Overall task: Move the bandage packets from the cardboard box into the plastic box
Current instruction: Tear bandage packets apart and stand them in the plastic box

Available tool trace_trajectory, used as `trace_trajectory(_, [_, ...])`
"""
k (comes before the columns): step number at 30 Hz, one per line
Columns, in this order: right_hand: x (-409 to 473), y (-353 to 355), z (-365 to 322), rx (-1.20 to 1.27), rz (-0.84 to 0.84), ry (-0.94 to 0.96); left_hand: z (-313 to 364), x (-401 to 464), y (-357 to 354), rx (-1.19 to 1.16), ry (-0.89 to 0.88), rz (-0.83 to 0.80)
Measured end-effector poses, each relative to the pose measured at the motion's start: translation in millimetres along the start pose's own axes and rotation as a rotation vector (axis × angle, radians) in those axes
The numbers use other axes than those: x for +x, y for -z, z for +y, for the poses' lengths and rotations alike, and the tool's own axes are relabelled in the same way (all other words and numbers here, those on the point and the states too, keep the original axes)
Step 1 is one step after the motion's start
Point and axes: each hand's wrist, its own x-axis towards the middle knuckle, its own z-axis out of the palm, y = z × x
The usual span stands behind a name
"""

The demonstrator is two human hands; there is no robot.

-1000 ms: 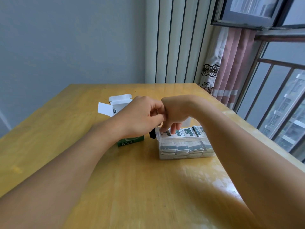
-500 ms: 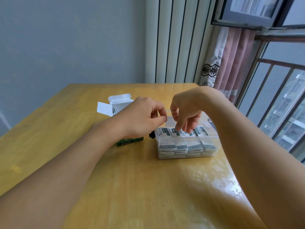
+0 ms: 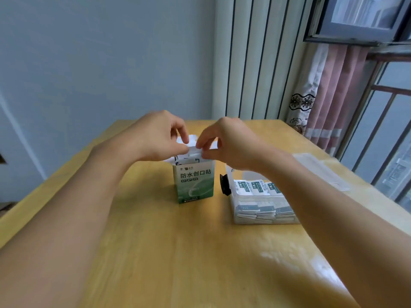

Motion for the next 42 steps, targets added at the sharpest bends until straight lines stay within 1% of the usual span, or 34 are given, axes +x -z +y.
trace_trajectory(2, [0,-4,-1,-0.010,-0.031,-0.029,-11,2,0,0.215,0.119,-0.134])
trace_trajectory(3, [1,-3,-2,0.002,-0.047,-0.044,-15,2,0,0.246,0.164,-0.209])
trace_trajectory(4, [0,-1,-3,0.024,-0.069,-0.060,-16,2,0,0.199,0.194,-0.283])
trace_trajectory(6, [0,5,-4,0.043,-0.127,-0.075,-15,-2,-1,-0.013,0.217,-0.397])
trace_trajectory(8, [-2,7,-5,-0.005,-0.177,-0.074,-12,-4,-1,-0.134,0.174,-0.461])
trace_trajectory(10, [-3,2,-8,-0.057,-0.186,-0.063,-10,-5,-2,-0.161,0.129,-0.477])
trace_trajectory(14, [-5,-7,-14,-0.073,-0.139,-0.056,-9,-5,-3,-0.097,0.116,-0.451])
trace_trajectory(18, [-5,-4,-14,-0.048,-0.194,-0.022,-10,-6,-3,-0.106,0.103,-0.444])
trace_trajectory(25, [-3,-11,-12,-0.035,-0.102,0.005,-12,-5,-3,-0.128,0.096,-0.443])
trace_trajectory(27, [-2,-6,-9,-0.025,-0.078,0.006,-14,-5,-2,-0.152,0.110,-0.452])
trace_trajectory(29, [-1,6,-5,-0.002,-0.026,-0.008,-17,-5,0,-0.127,0.131,-0.464])
trace_trajectory(33, [-2,32,9,0.192,0.114,-0.109,-16,-3,10,0.036,0.187,-0.387])
trace_trajectory(36, [-7,48,17,0.404,0.230,-0.183,-11,-5,21,0.098,0.147,-0.304])
trace_trajectory(37, [-7,50,18,0.518,0.266,-0.222,-8,-7,23,0.062,0.114,-0.271])
trace_trajectory(39, [-6,53,16,0.750,0.330,-0.317,2,-8,24,-0.129,0.041,-0.169])
trace_trajectory(41, [-4,50,11,0.924,0.369,-0.406,18,-9,17,-0.367,-0.013,0.009])
trace_trajectory(42, [-3,47,8,0.985,0.368,-0.443,26,-8,11,-0.435,-0.028,0.128])
